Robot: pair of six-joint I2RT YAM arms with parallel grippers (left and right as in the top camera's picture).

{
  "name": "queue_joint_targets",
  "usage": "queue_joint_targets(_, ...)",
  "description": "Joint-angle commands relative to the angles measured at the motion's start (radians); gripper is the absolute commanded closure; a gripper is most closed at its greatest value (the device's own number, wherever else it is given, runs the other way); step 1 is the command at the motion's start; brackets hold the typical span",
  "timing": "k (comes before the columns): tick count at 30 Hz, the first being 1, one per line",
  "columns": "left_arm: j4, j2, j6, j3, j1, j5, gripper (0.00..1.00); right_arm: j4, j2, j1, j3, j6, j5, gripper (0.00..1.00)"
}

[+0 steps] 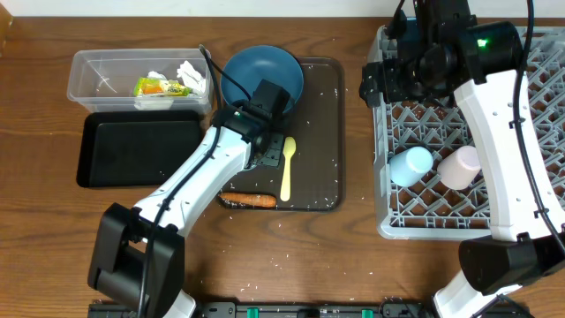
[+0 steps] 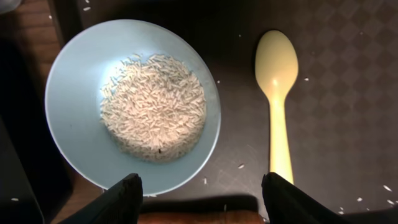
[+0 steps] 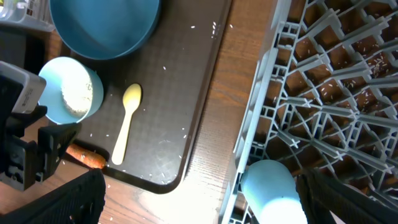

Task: Sort waste into correct bins and load items into the dishwasher rack
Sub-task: 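Grasp light-blue rice bowl rim with left gripper, then carry bowl left and tip rice onto black tray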

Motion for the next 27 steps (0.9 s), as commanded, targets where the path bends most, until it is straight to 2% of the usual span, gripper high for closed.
queue_joint_targets(1, -0.001, 0.039, 0.024, -0.011, 0.0, -0.035, 0.36, -0.007, 0.003, 0.01, 0.004, -0.017, 0.006, 0.03)
queue_joint_targets(5, -0.018, 0.076, 0.03, -0.011, -0.005, -0.035, 0.37, -0.008, 0.003, 0.01, 0.004, -0.018, 0.006, 0.04)
queue_joint_targets(11, 0.002, 0.103, 0.146, -0.011, -0.034, -0.035, 0.37, -0.008, 0.003, 0.01, 0.004, -0.018, 0.006, 0.03)
queue_joint_targets(15, 0.029, 0.134, 0.155, -0.011, -0.043, -0.036, 0.37, -0.011, 0.003, 0.01, 0.004, -0.021, 0.006, 0.03)
queue_joint_targets(18, 0.036, 0.161, 0.154, -0.011, -0.042, -0.05, 0.51, -0.014, 0.003, 0.01, 0.004, -0.025, 0.009, 0.04)
queue_joint_targets(23, 0.051, 0.185, 0.126, -0.011, -0.042, -0.098, 0.6, -0.019, 0.003, 0.01, 0.004, -0.027, 0.009, 0.04)
queue_joint_targets(27, 0.066, 0.185, 0.109, -0.011, -0.042, -0.111, 0.73, -0.021, 0.003, 0.01, 0.004, -0.028, 0.009, 0.04)
